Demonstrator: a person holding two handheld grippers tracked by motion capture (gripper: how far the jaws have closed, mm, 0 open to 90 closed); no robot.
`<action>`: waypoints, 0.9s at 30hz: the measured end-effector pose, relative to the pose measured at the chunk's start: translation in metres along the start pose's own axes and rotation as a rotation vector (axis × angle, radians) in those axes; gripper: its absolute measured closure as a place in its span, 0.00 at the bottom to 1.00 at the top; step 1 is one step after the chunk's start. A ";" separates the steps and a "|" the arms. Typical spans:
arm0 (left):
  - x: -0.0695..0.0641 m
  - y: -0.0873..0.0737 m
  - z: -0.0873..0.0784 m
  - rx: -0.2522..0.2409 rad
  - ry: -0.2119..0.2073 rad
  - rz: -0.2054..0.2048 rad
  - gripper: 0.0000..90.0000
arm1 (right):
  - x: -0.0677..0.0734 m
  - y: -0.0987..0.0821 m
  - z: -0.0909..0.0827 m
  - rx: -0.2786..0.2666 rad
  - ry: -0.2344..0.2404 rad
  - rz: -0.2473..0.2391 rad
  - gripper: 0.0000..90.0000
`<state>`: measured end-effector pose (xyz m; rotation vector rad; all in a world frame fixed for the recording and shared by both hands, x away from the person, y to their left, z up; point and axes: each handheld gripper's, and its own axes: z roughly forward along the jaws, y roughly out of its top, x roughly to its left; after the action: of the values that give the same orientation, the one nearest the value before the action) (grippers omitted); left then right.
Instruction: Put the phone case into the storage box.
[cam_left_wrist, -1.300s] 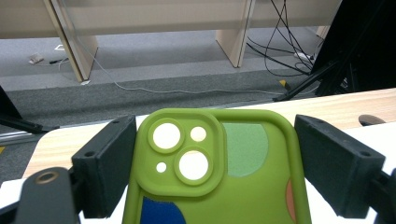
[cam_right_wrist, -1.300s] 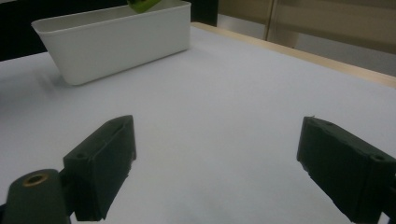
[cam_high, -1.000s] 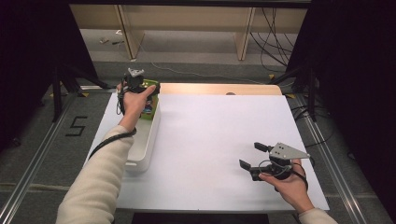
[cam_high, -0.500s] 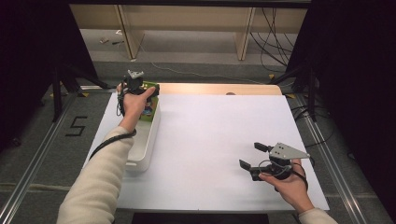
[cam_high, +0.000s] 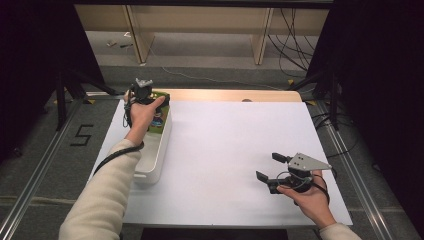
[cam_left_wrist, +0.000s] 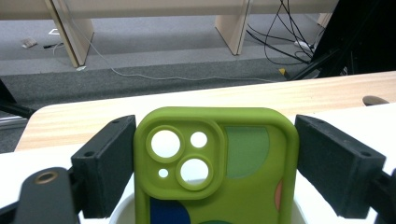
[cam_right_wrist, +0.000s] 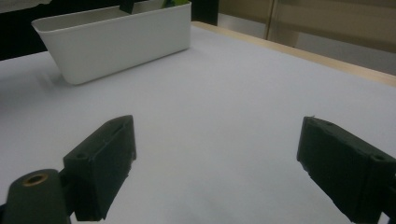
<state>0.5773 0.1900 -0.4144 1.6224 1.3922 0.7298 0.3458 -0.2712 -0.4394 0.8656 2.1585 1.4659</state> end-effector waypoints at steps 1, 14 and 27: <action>0.000 -0.001 0.000 0.002 -0.001 0.001 0.17 | 0.000 0.000 0.000 0.000 0.000 0.000 0.14; -0.001 -0.005 0.000 0.019 -0.006 0.021 0.17 | 0.000 0.000 0.000 0.000 0.001 0.002 0.14; 0.000 -0.007 0.002 0.022 -0.012 0.015 0.17 | 0.000 0.000 0.000 -0.001 0.001 0.000 0.14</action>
<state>0.5752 0.1897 -0.4217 1.6532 1.3854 0.7150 0.3459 -0.2712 -0.4395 0.8651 2.1585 1.4674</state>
